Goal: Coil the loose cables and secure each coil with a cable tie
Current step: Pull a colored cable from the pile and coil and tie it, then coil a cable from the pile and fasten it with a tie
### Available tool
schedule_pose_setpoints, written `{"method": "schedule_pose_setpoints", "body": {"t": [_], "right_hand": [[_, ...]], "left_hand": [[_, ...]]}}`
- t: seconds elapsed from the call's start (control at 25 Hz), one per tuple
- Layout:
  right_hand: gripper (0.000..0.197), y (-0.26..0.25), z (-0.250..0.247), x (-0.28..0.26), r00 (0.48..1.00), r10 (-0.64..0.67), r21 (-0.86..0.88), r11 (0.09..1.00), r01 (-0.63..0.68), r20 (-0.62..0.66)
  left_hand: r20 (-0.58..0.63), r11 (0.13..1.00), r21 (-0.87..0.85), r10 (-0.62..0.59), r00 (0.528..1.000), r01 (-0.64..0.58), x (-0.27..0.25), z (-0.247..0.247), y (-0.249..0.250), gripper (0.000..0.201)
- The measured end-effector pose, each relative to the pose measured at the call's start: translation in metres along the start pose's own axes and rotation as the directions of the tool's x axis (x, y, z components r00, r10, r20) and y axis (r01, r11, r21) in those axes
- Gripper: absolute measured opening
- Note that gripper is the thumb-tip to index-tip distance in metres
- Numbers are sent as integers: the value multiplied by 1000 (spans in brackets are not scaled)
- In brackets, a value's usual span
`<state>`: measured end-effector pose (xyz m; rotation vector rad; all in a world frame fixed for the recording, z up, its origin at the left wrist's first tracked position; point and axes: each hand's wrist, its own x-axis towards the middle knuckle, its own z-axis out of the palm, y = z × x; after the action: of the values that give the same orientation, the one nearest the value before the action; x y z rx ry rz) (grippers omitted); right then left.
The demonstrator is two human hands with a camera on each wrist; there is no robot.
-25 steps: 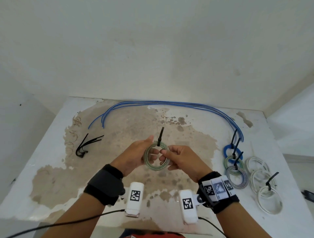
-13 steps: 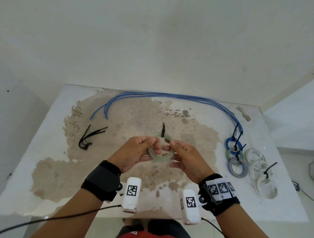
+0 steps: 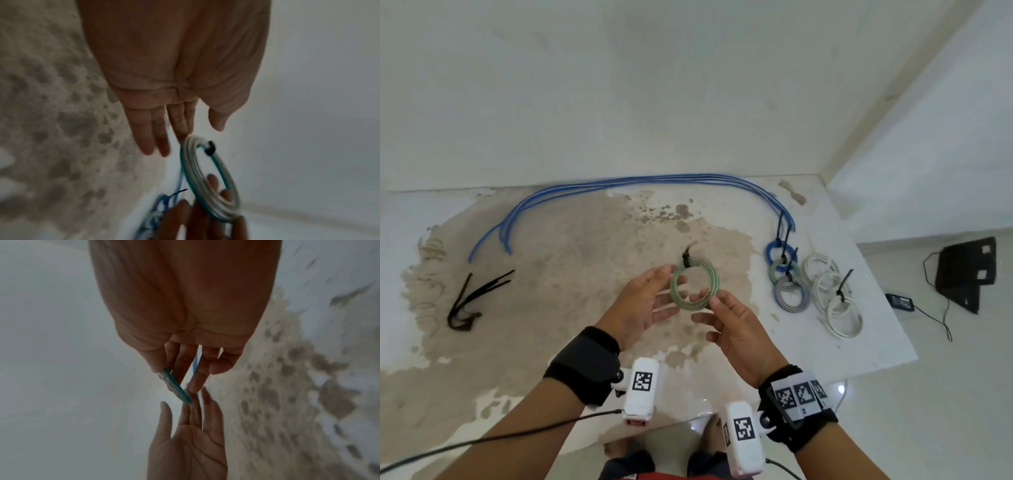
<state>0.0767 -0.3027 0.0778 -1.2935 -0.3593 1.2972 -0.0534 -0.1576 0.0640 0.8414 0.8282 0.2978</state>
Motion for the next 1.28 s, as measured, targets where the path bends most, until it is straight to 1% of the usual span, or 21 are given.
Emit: {"method": "schedule_pose_setpoints", "body": {"t": [0.04,0.08,0.12,0.16,0.2,0.24,0.28,0.32,0.36,0.4,0.44,0.48,0.52,0.64,0.76,0.84,1.0,1.28], "right_hand": [[21,2,-16,-5,1000,-2,-66,998,1,-24],[18,5,-36,-10,998,-5,-174,985,-5,-56],[18,10,-56,-13,996,-15,-320,947,-15,-91],[18,16,-82,-17,991,-44,-478,878,-22,-126],[19,24,-108,-21,986,-84,-630,776,-28,-146],[21,31,-131,-21,980,-123,-766,641,-40,-155],[23,38,-153,-22,974,-166,-873,485,-56,-155],[25,43,-173,-19,967,-212,-947,314,-70,-142],[26,46,-193,-16,961,-250,-984,156,-82,-120],[26,46,-208,-10,954,-284,-995,36,-89,-95],[25,46,-218,-1,947,-312,-995,-44,-91,-72],[24,45,-228,7,940,-335,-991,-90,-94,-59],[23,44,-234,15,936,-348,-988,-115,-105,-59],[23,52,-247,29,940,-330,-983,-127,-135,-87],[21,58,-254,30,935,-337,-988,-66,-142,-112],[19,61,-257,29,933,-339,-990,-27,-138,-120],[19,58,-262,32,937,-329,-993,21,-118,-119],[21,59,-262,31,941,-312,-991,17,-136,-134]], "left_hand": [[-25,979,203,-3,1000,8,8,5,-9,35],[-53,902,431,9,999,14,16,12,-22,39],[-71,761,649,33,997,21,25,15,-35,47],[-65,581,813,41,997,30,35,19,-52,56],[-57,410,911,30,998,40,42,22,-67,65],[-67,274,960,0,998,64,48,20,-81,73],[-90,172,981,-36,995,95,52,21,-96,79],[-119,95,988,-58,991,124,55,19,-107,85],[-141,28,989,-63,988,143,55,22,-119,90],[-158,-26,987,-49,986,157,54,24,-129,95],[-173,-63,983,-34,984,171,52,24,-135,98],[-187,-83,979,-29,982,185,51,27,-139,99],[-198,-91,977,-31,980,194,50,28,-139,100],[-228,-100,970,-51,972,222,52,30,-140,100],[-254,-85,965,-45,966,249,55,34,-139,101],[-255,-97,964,-49,966,249,55,34,-140,101],[-265,-86,962,-49,963,260,58,30,-141,103],[-271,-69,961,-53,961,267,54,38,-139,103]]}}
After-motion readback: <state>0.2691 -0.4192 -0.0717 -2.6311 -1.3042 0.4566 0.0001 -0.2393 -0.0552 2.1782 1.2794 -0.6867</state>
